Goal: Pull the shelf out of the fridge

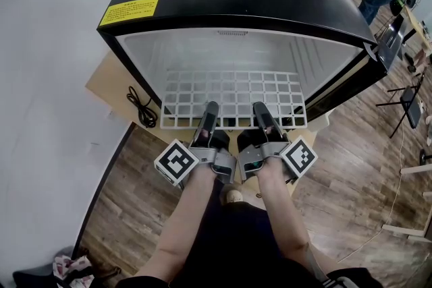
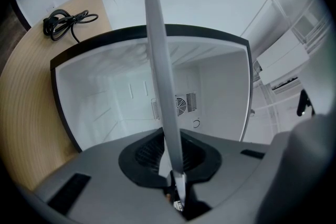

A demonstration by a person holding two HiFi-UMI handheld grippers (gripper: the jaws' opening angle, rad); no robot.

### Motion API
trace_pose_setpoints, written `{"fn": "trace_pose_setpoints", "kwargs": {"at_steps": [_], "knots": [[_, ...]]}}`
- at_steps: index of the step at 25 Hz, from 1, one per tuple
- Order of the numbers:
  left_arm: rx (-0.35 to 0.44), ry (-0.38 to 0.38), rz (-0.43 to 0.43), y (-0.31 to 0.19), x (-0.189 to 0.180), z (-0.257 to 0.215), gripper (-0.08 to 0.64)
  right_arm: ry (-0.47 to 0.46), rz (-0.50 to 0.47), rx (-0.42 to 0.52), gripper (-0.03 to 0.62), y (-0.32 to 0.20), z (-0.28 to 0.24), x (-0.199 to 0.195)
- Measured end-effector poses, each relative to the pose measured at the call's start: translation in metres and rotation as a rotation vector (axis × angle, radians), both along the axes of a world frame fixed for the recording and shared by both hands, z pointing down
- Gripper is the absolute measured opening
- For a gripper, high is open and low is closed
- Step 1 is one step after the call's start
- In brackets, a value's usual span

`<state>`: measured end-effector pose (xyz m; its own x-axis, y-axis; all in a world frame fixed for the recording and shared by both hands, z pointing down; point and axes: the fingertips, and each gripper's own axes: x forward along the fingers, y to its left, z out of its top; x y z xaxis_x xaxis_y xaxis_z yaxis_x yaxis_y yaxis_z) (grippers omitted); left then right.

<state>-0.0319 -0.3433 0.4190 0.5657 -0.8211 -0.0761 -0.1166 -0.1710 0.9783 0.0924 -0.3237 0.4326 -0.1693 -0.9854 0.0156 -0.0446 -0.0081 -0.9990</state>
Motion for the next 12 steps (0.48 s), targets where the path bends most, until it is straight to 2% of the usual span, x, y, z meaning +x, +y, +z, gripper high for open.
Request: {"fn": "trace_pose_setpoints", "kwargs": {"at_steps": [5,12], "knots": [[-0.001,0.03,0.005,0.0004,0.0022,-0.0022,0.041,-0.005,-0.001,-0.001,0.009,0.0002,0.0006,-0.0006],[-0.006,0.023,0.004,0.0001,0.0015,-0.0023,0.041,-0.005,0.008,-0.007,0.009,0.0006,0.0,-0.0001]]}}
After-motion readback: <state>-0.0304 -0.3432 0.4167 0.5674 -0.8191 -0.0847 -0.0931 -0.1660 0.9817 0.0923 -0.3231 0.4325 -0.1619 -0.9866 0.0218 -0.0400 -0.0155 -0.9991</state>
